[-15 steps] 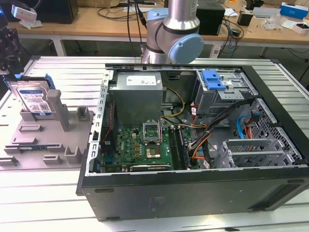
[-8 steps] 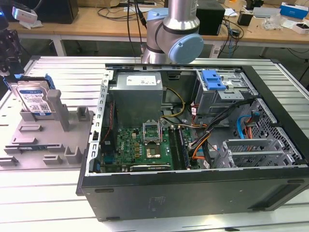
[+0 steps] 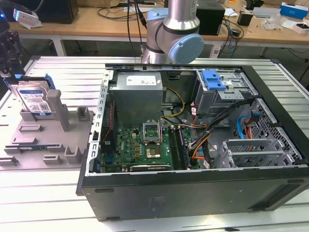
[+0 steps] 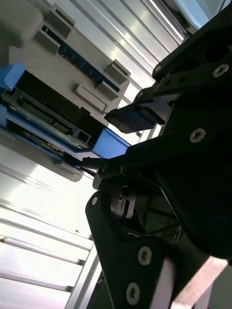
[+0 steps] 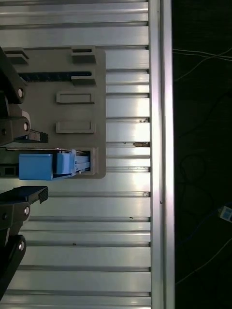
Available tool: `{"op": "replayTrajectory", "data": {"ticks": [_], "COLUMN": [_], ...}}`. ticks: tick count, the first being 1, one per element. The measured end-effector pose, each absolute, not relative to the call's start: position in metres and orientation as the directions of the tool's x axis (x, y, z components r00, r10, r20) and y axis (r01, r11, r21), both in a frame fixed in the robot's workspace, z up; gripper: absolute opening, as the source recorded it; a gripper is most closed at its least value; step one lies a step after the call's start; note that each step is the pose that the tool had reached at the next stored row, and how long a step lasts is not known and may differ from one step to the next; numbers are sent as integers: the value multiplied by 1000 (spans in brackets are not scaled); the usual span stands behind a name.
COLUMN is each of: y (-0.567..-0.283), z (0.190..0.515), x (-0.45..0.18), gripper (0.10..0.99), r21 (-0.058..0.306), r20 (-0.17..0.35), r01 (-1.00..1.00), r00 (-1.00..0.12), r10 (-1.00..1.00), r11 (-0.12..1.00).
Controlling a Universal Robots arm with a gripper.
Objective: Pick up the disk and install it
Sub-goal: 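Pick up the disk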
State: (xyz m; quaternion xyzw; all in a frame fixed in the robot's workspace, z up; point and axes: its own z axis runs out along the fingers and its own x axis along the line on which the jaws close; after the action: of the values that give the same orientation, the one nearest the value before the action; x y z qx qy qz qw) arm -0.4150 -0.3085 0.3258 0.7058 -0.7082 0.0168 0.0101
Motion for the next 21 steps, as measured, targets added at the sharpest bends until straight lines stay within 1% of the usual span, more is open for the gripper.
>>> {"op": "replayTrajectory", "data": {"ticks": [21], "y": [-309], "z": [311], "x": [-415], "gripper": [482], "r21": [-9], "r20": [38], "r01": [-1000], "r00": [-3], "r10": [-999], "r11": [3]}}
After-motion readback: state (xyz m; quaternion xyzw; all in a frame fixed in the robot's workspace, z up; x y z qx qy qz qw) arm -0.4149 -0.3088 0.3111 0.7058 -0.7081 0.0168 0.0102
